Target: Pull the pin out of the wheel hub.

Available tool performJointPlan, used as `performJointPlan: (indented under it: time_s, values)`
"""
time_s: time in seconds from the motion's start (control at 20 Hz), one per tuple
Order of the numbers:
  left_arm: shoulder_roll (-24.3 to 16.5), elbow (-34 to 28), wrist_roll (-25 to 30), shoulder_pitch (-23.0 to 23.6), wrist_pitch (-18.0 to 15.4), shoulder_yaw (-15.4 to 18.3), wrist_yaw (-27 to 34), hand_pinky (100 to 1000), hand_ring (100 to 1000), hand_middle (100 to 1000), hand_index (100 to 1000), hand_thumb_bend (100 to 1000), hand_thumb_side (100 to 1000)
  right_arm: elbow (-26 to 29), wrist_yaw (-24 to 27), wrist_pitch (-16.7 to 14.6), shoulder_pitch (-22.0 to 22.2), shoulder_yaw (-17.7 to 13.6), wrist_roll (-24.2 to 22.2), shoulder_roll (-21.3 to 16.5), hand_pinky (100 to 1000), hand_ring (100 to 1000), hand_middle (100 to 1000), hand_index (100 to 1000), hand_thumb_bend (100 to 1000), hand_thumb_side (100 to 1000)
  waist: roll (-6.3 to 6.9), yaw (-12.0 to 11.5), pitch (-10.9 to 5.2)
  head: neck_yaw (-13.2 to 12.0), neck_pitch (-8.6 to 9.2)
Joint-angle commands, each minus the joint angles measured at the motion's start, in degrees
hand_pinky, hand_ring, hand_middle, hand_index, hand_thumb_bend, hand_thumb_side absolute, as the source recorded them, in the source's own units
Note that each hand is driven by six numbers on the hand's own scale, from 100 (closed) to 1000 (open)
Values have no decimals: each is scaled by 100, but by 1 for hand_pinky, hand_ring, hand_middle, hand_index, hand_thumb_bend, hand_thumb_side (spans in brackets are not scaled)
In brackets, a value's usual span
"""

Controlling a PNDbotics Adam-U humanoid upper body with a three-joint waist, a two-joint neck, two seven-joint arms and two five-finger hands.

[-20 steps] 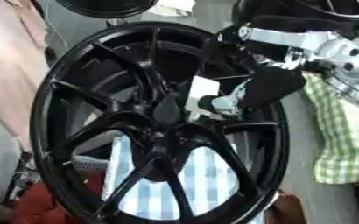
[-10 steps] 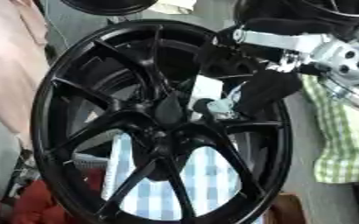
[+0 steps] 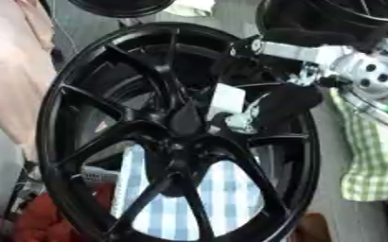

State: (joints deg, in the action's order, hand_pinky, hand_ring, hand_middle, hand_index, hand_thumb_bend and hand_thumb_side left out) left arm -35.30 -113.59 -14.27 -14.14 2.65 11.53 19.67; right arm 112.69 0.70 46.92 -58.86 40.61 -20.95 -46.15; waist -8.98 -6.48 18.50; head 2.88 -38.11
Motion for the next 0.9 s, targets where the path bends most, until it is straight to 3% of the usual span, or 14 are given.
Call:
performJointPlan:
  time_s: [0.05,0.9]
  values:
    - [-88,-100,26,-42,0,31,-16,768,707,613,766,191,653,-65,-98,38,-33,-60,-32,-76,843,876,770,832,435,268,43,-12,-85,30,76]
    - [-68,-100,76,-62,1,7,-31,769,708,615,766,179,664,-312,-189,-71,19,1,-51,-34,835,866,742,815,441,258,39,-48,8,101,143]
